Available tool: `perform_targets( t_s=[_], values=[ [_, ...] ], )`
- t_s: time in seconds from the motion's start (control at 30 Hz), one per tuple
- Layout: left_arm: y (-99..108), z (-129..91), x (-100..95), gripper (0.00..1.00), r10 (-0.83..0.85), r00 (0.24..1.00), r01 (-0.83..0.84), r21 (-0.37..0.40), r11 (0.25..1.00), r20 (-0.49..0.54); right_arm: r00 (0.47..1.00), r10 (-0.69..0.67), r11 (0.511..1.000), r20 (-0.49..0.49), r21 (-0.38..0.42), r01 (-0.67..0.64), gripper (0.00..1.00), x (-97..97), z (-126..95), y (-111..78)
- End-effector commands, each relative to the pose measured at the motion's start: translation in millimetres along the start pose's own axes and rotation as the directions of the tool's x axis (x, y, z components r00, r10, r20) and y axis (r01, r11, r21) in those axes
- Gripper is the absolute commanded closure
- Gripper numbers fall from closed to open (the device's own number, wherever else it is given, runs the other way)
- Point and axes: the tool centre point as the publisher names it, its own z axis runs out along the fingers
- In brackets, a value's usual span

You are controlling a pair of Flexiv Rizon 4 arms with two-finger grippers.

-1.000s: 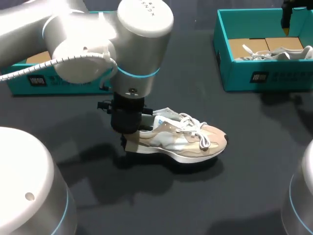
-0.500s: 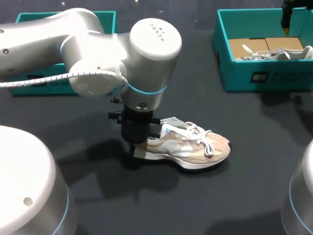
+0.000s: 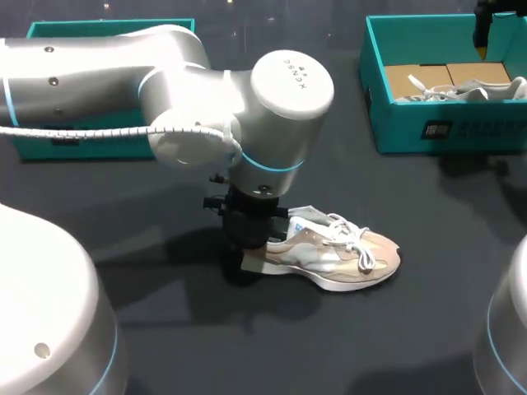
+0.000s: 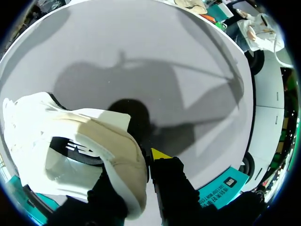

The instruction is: Take the shoe out of the shoebox, open the shoe tongue, remove and reinsert the insole, then place the shoe into the shoebox

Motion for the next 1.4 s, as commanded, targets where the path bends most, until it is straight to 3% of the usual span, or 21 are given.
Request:
perform_targets(
  t_s=[0.03, 0.07, 0.13, 0.2, 0.3, 0.37, 0.6, 0.87, 1.0, 1.4],
  values=[
    [-0.8, 5.4, -7.6, 1.00, -0.001, 1.000, 0.001, -0.002, 1.000, -0.012, 1.000, 0.000, 1.000, 0.001, 0.001, 0.000, 0.00, 0.4, 0.1, 0.4],
    [-0.8, 5.9, -7.7, 0.97, 0.000, 1.000, 0.000, -0.001, 1.000, -0.012, 1.000, 0.000, 1.000, 0.001, 0.001, 0.000, 0.00, 0.4, 0.1, 0.4],
    [-0.7, 6.4, -7.8, 0.66, 0.001, 1.000, -0.001, 0.000, 1.000, -0.012, 1.000, 0.000, 1.000, 0.001, 0.001, 0.000, 0.00, 0.4, 0.1, 0.4],
    [0.0, 6.3, -7.5, 0.48, 0.001, 1.000, -0.002, -0.004, 1.000, -0.011, 1.000, 0.000, 1.000, 0.001, 0.001, 0.000, 0.00, 0.4, 0.1, 0.4],
    [3.7, -0.2, -4.2, 0.09, -0.002, 1.000, 0.002, -0.008, 1.000, 0.005, 1.000, 0.000, 1.000, 0.001, 0.001, 0.000, 0.00, 0.4, 0.1, 0.4],
    [5.4, -9.8, 0.3, 0.00, -0.012, 1.000, 0.012, -0.004, 1.000, 0.028, 1.000, 0.000, 1.000, 0.001, 0.001, 0.000, 0.00, 0.4, 0.1, 0.4],
    [4.1, -65.8, 29.5, 0.00, -0.098, 0.987, 0.094, 0.042, 0.995, 0.128, 1.000, 0.000, 1.000, 0.001, 0.001, 0.000, 0.00, 0.4, 0.1, 0.4],
    [-14.8, -127.5, 87.6, 0.00, -0.283, 0.932, 0.242, 0.193, 0.951, 0.227, 1.000, 0.000, 1.000, 0.001, 0.001, 0.000, 0.00, 0.4, 0.1, 0.4],
    [-23.5, -137.8, 116.4, 0.00, -0.382, 0.895, 0.302, 0.318, 0.899, 0.230, 1.000, 0.000, 1.000, 0.001, 0.001, 0.000, 0.00, 0.4, 0.1, 0.4],
    [-23.5, -137.8, 116.4, 0.00, -0.382, 0.895, 0.302, 0.318, 0.899, 0.230, 1.000, 0.000, 1.000, 0.001, 0.001, 0.000, 0.00, 0.4, 0.1, 0.4]
  ],
)
